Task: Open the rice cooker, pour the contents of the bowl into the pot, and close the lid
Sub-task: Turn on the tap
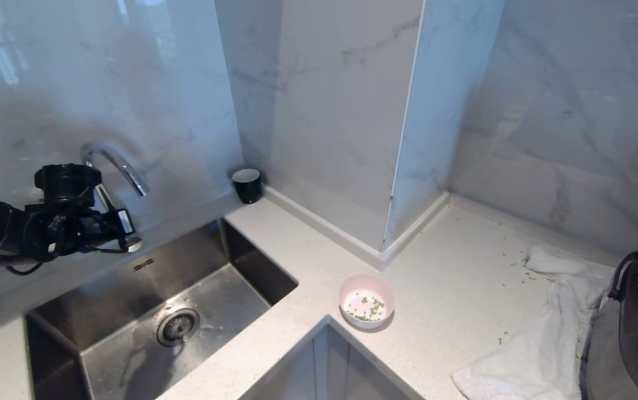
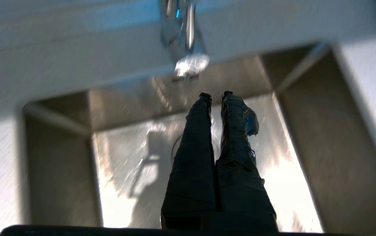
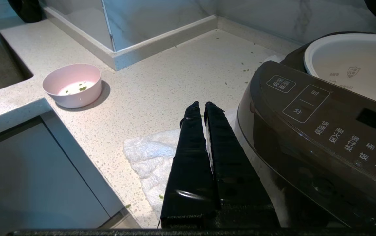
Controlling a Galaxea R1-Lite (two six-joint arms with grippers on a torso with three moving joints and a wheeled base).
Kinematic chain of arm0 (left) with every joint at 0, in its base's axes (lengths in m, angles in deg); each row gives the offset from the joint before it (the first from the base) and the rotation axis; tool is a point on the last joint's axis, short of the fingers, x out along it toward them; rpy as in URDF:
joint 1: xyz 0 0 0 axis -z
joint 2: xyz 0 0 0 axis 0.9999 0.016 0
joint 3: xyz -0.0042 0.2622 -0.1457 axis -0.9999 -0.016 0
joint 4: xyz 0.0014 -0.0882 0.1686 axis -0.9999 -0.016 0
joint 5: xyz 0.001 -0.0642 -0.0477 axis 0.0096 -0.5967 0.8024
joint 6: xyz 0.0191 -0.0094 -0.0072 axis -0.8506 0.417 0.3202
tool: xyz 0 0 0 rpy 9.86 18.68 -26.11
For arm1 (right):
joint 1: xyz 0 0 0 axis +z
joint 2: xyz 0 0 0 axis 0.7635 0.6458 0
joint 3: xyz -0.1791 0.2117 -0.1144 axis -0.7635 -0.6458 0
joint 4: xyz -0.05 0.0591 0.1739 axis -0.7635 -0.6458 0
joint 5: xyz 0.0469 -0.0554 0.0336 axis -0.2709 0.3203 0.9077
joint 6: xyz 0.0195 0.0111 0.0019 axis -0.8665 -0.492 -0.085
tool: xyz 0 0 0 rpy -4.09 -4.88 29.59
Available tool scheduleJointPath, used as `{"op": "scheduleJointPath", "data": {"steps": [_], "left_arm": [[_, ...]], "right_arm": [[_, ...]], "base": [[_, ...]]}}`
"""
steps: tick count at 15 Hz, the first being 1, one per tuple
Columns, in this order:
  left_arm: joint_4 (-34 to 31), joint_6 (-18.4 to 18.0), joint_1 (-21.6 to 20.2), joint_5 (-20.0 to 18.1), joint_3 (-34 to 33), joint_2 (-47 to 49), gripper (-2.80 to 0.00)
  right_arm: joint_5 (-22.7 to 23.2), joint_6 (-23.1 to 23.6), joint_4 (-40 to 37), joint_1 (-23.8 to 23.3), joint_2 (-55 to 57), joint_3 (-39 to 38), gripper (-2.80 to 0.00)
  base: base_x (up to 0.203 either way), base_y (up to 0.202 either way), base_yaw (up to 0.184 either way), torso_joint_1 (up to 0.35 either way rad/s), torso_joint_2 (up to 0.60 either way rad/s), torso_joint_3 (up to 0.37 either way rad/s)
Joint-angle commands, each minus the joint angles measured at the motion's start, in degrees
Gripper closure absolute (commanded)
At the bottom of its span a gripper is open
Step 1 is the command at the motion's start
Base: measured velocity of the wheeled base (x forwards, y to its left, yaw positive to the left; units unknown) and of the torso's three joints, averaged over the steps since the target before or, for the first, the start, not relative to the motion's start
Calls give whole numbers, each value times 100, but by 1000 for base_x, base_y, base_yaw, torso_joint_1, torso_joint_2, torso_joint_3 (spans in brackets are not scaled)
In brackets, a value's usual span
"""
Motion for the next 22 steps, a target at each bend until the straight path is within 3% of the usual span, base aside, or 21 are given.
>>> {"op": "scheduleJointPath", "data": {"steps": [1, 4, 12, 22], "left_arm": [[279, 154, -41, 20, 533, 647, 0], [888, 238, -129, 16, 858, 959, 0], [908, 229, -441, 39, 1681, 1589, 0], [901, 221, -424, 16, 2341, 1999, 0]], "right_arm": [[5, 3, -4, 1, 5, 0, 0], [5, -4, -4, 1, 5, 0, 0], [5, 2, -4, 1, 5, 0, 0], [5, 3, -4, 1, 5, 0, 0]], "base": [[0, 0, 0, 0, 0, 0], [0, 0, 0, 0, 0, 0], [0, 0, 0, 0, 0, 0], [0, 0, 0, 0, 0, 0]]}}
